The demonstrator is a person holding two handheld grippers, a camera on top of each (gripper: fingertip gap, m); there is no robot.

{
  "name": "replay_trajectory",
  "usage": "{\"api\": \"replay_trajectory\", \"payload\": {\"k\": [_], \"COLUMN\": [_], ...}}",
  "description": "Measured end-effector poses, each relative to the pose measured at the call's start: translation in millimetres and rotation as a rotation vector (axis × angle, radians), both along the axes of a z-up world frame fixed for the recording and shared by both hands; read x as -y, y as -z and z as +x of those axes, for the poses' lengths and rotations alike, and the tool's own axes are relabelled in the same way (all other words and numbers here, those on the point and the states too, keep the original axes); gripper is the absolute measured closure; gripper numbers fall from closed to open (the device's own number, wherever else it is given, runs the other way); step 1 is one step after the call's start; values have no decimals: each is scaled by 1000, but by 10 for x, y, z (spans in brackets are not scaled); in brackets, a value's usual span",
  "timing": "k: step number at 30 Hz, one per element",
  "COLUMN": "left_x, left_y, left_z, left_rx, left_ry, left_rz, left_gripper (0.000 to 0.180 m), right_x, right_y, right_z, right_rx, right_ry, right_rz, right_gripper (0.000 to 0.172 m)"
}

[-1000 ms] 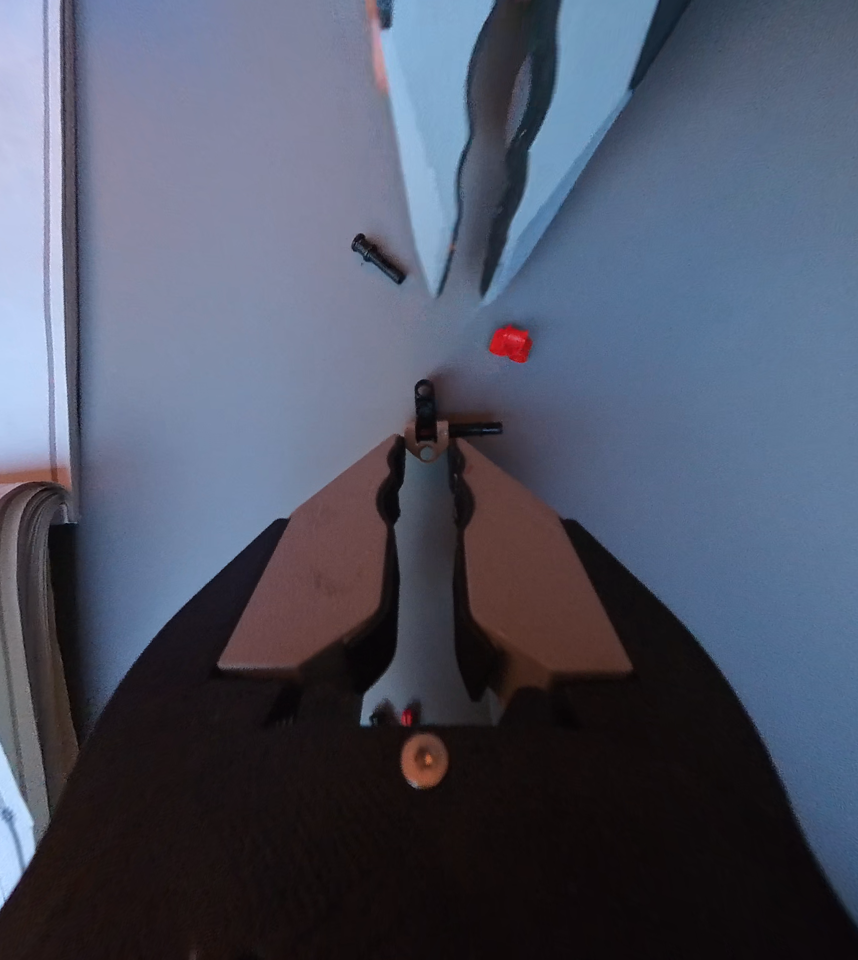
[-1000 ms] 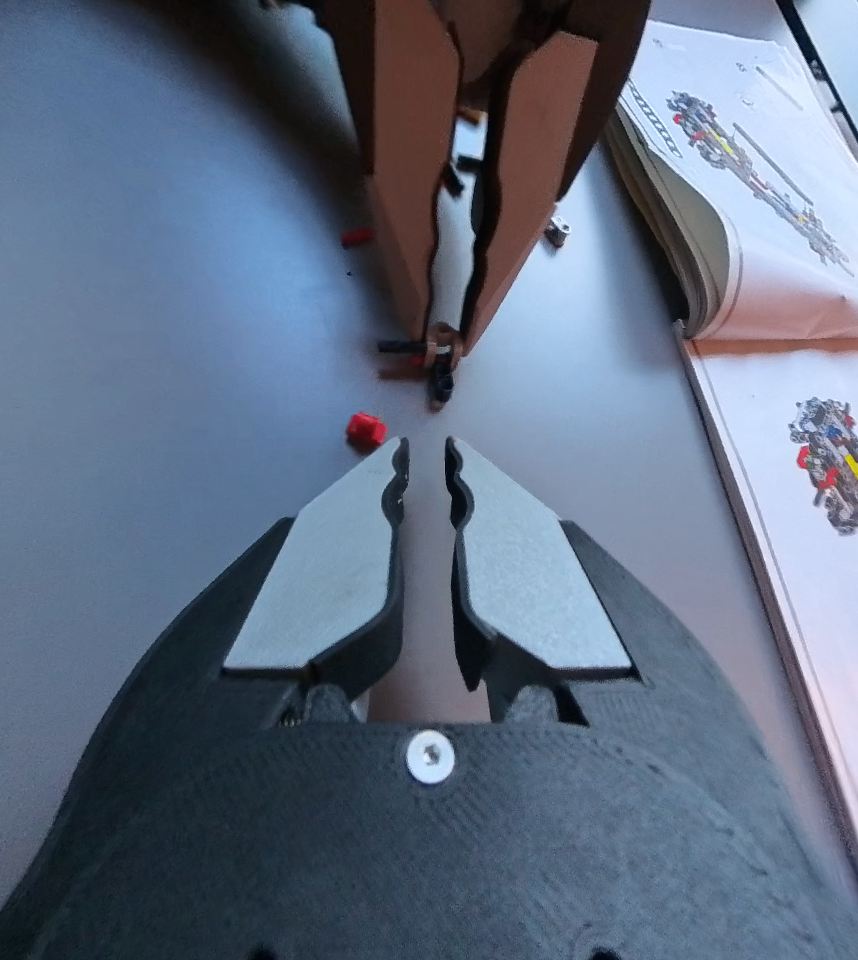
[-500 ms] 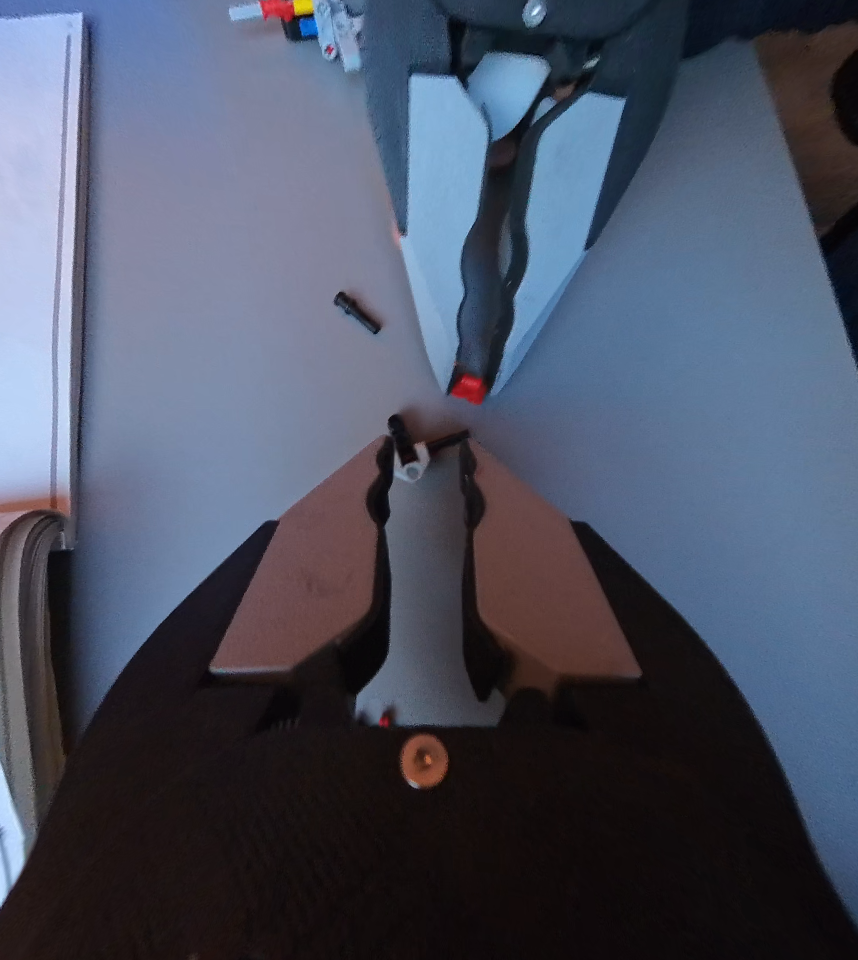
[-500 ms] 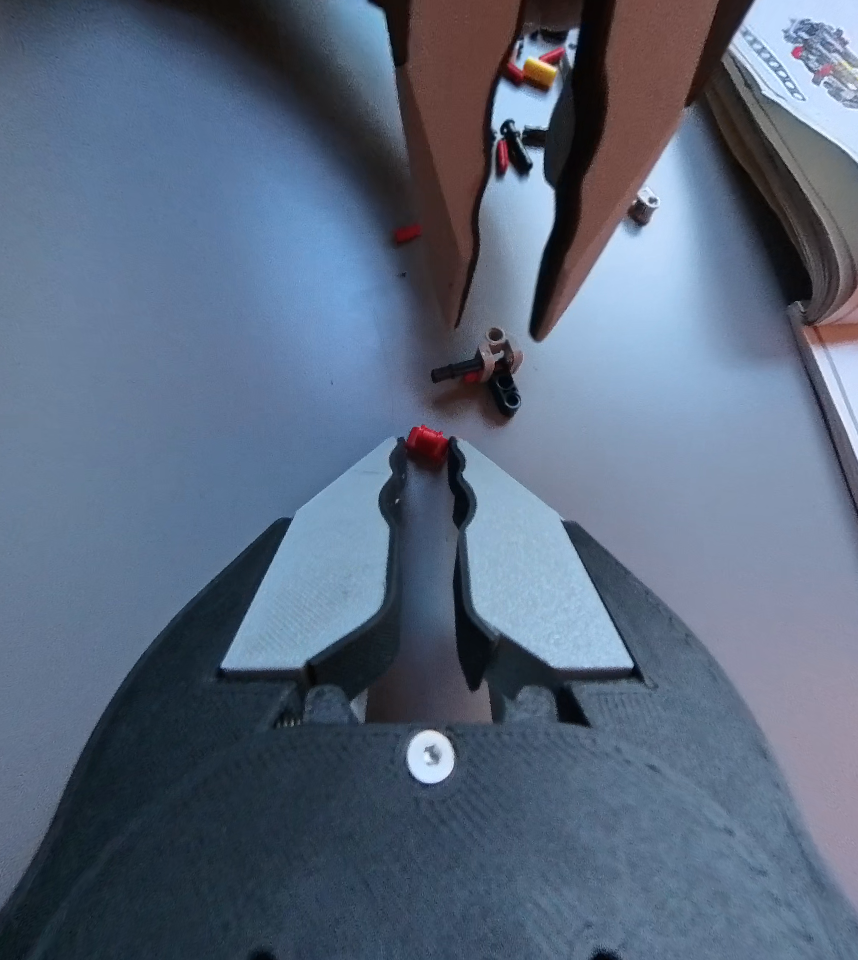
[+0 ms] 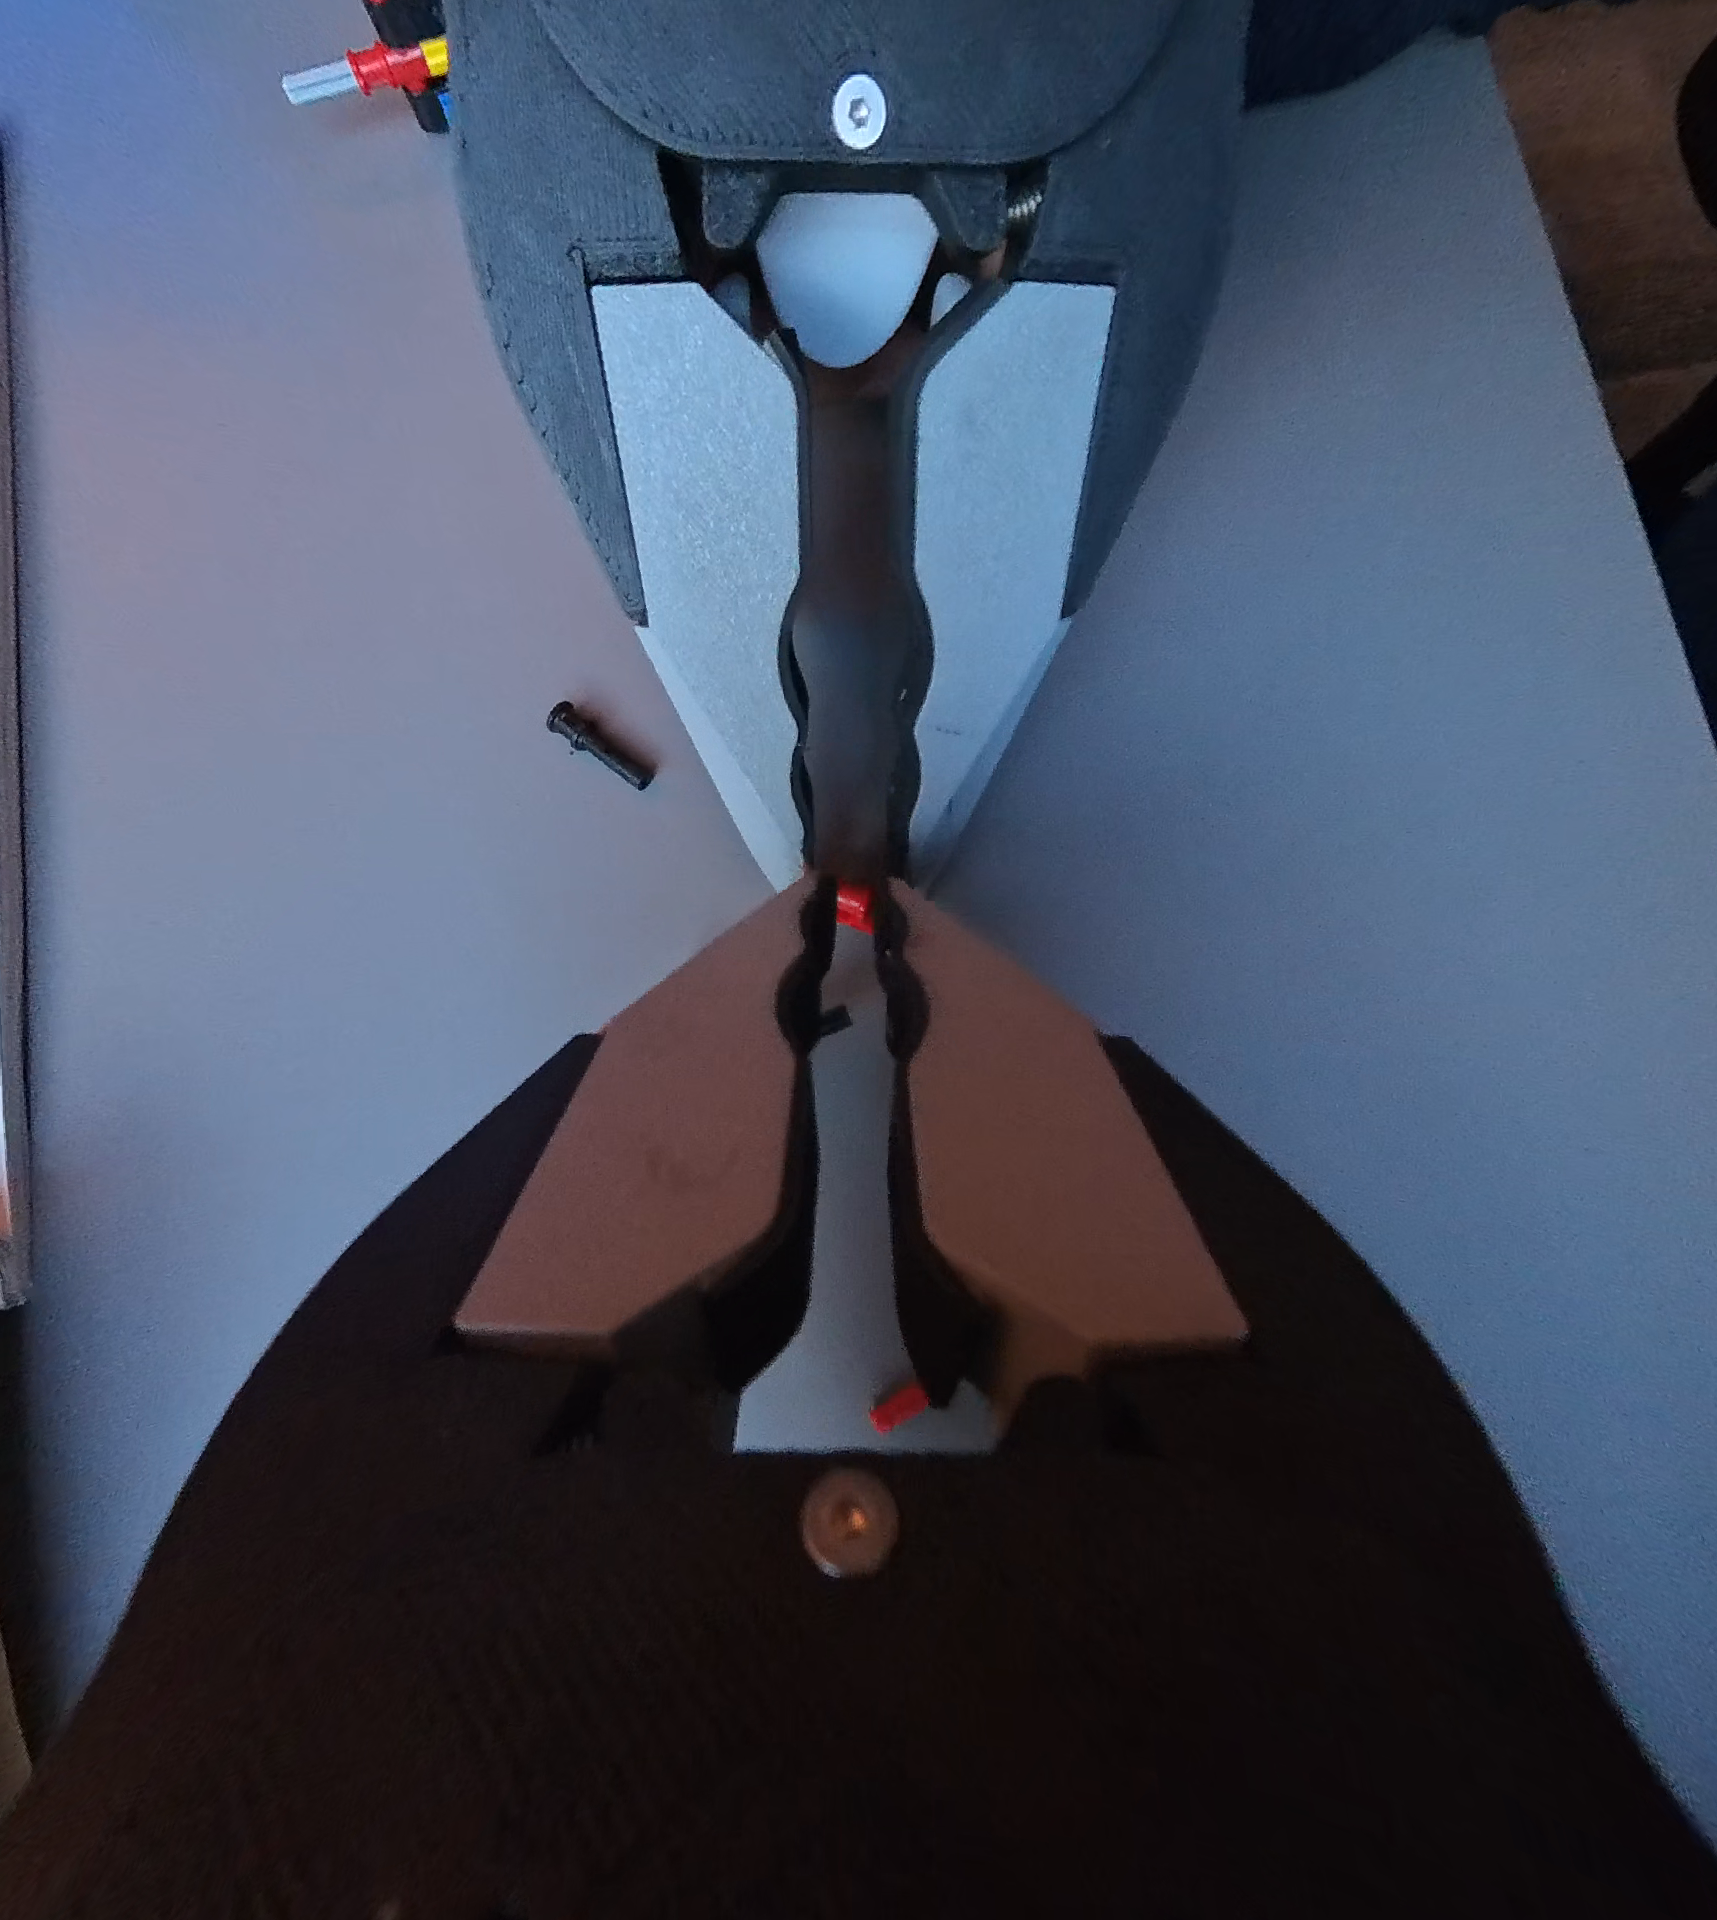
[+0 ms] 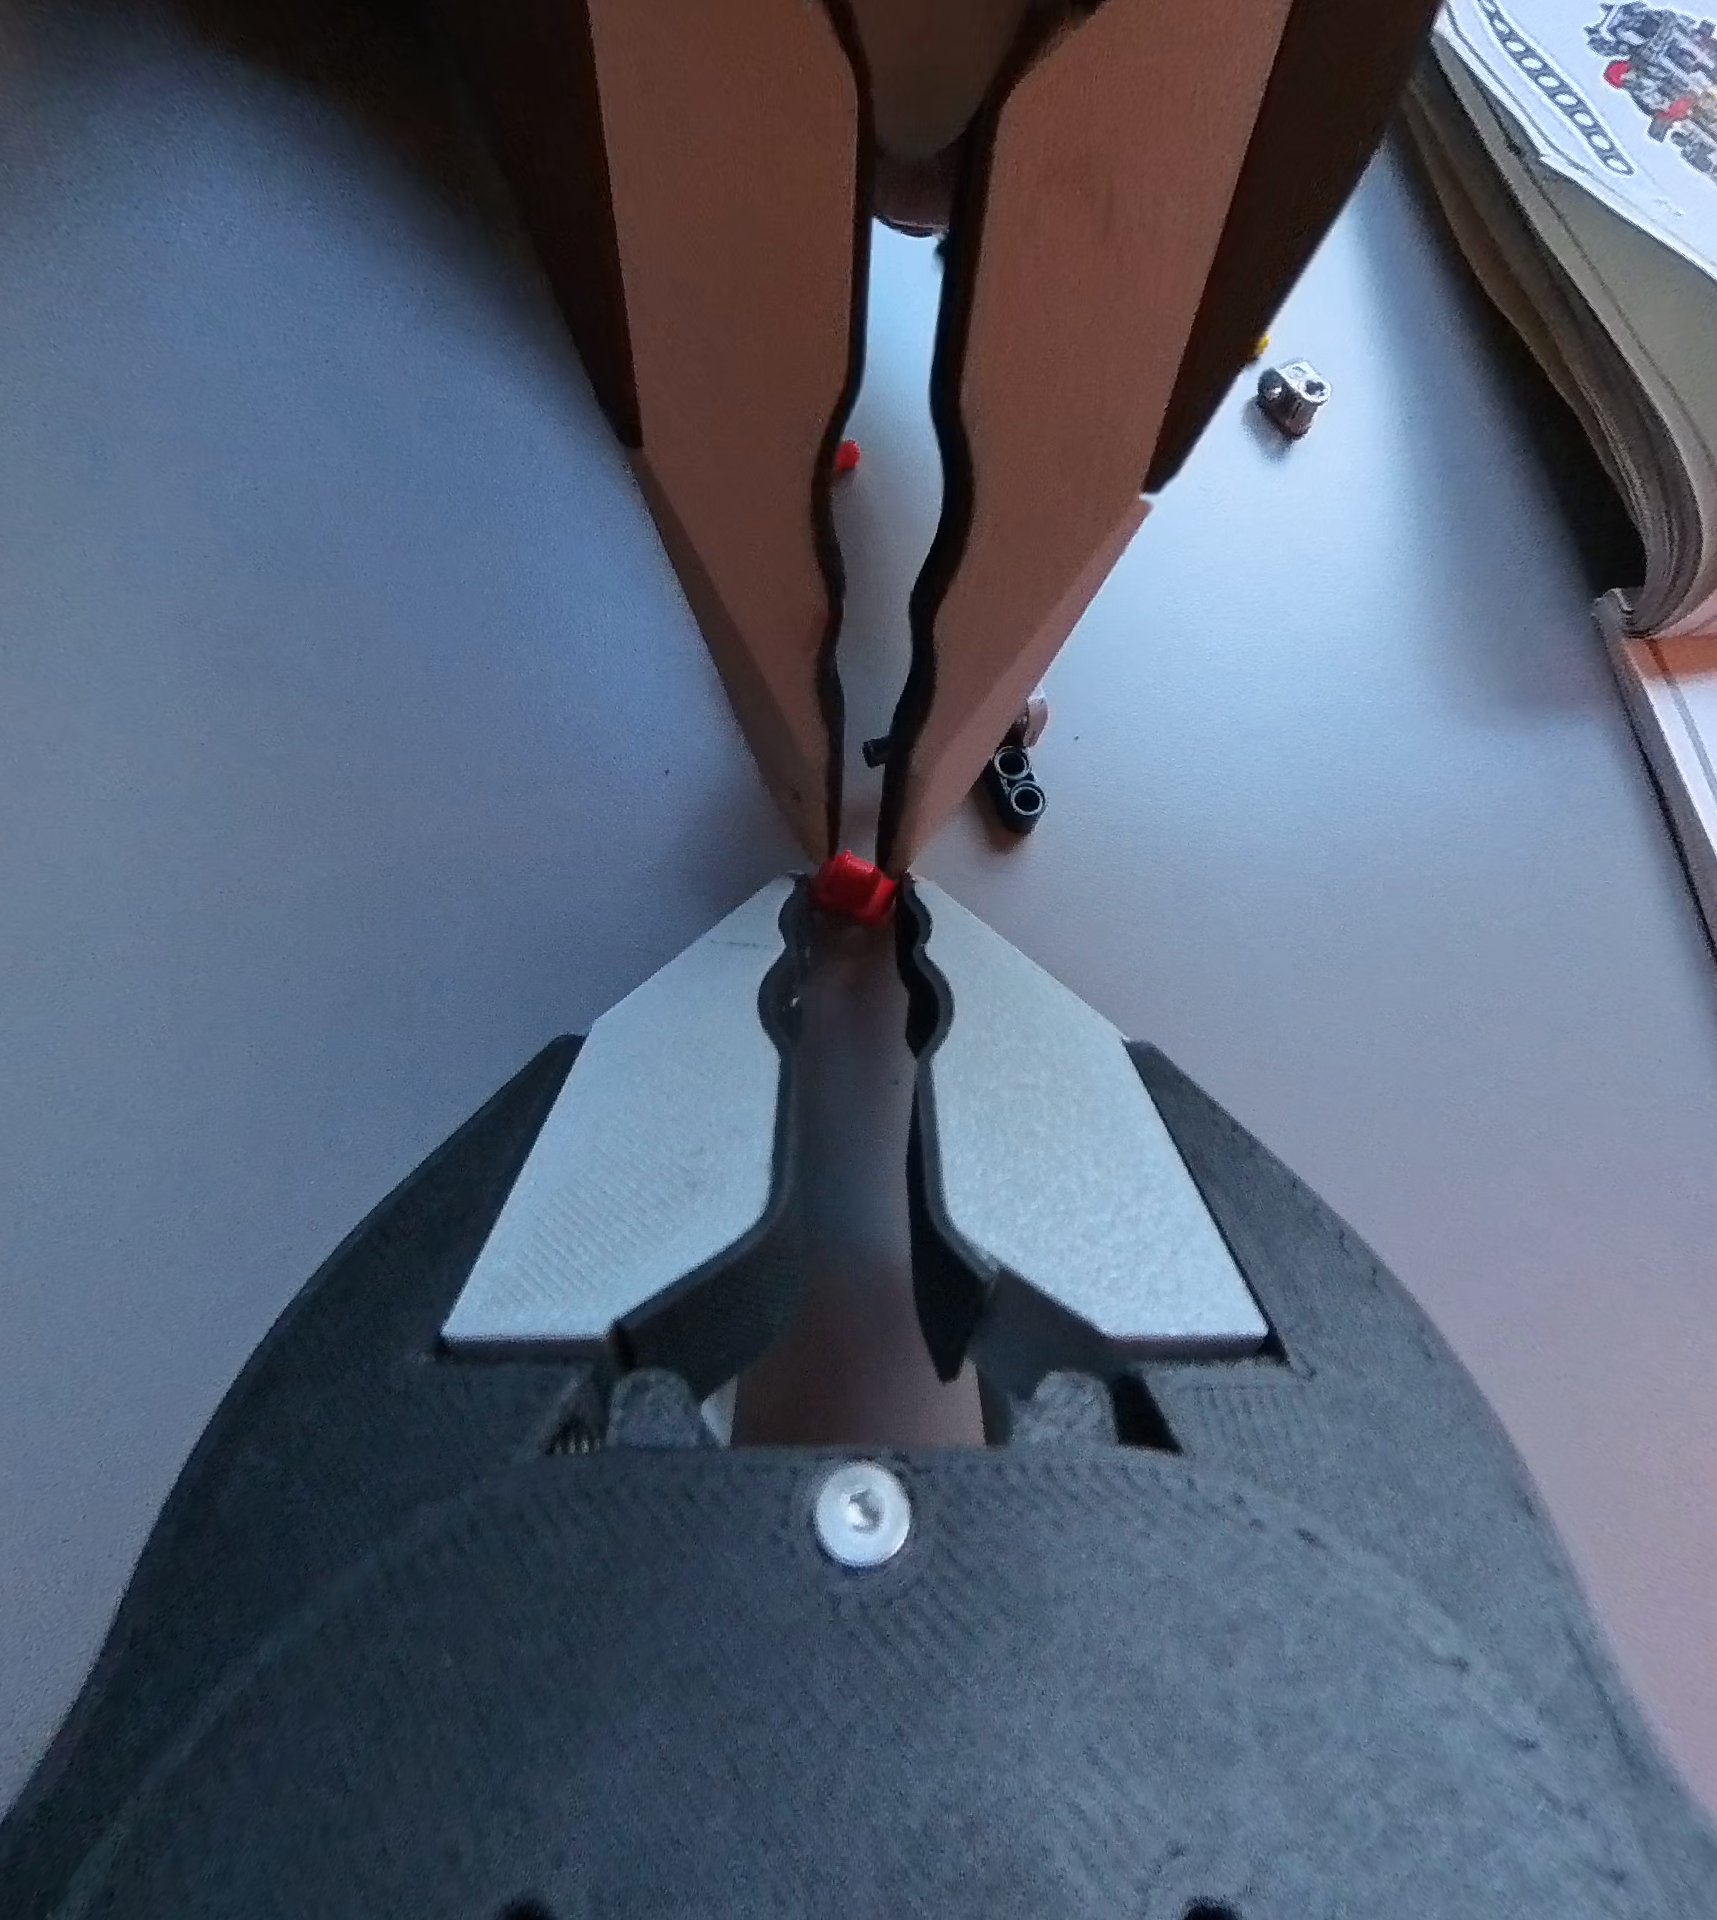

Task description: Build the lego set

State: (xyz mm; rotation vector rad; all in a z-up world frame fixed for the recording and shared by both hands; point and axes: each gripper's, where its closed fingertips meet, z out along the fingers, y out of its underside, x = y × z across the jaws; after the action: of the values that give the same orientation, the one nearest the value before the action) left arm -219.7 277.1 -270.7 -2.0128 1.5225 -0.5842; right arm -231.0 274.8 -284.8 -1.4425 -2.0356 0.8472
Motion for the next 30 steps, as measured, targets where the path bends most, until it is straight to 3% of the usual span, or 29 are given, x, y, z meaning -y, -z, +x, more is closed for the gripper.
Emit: {"api": "replay_trajectory", "payload": {"k": [30], "left_x": [-51], "left_y": [53], "left_z": [-1], "left_rx": [-113], "left_ry": [32], "left_rz": [202], "left_gripper": [175], "right_x": [-35], "right_y": [4], "right_z": [21], "right_rx": [13], "right_ry": [23], "right_rz": [-71], "right_gripper": [158]}}
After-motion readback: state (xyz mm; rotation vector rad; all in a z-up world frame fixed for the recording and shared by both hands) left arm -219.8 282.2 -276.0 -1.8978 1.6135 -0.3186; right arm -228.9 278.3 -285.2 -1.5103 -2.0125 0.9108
